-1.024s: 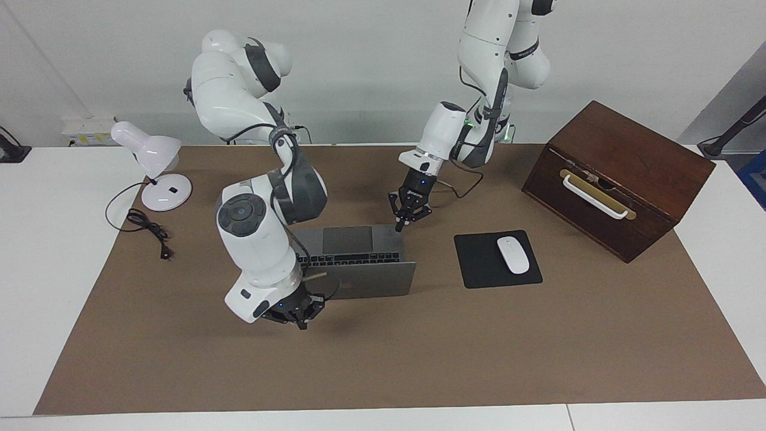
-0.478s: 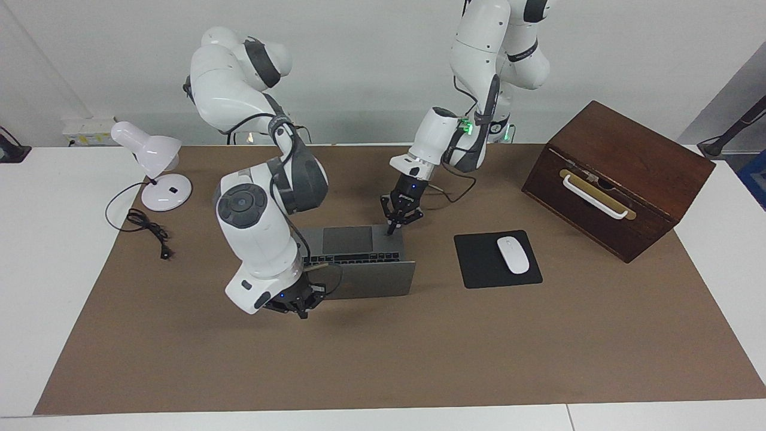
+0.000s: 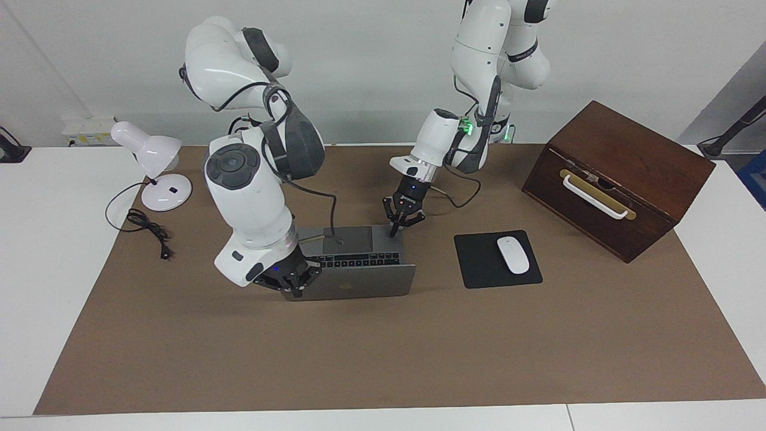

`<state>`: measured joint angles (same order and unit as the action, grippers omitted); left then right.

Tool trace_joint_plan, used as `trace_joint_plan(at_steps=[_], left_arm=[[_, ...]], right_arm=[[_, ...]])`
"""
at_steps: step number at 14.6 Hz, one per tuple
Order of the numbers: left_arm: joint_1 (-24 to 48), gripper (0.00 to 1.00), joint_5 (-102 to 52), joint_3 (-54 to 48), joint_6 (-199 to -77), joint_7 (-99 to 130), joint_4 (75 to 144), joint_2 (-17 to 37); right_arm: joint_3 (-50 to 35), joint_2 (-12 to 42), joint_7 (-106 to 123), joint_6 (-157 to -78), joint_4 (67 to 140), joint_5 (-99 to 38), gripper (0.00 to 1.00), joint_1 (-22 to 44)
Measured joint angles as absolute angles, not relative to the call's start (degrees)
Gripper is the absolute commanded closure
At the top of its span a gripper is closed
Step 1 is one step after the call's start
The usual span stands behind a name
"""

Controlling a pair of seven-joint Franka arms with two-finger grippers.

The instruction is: Close laptop with both arms

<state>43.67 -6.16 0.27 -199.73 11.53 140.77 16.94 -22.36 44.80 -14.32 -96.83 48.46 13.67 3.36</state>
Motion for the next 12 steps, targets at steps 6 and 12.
trace_joint_plan(at_steps=[6,12], left_arm=[[43.10,1.00,-6.16,0.28,-199.81,8.25,140.79,16.99],[42.75,1.00,-6.15,0.27,-200.25,5.86,141.07,16.99]], right_arm=[[-22.46,44.62,-14.36,-96.78,48.44,12.99,1.00,3.24],[-22.46,44.05,-15.69,-96.64,48.44,9.17,1.00,2.92]])
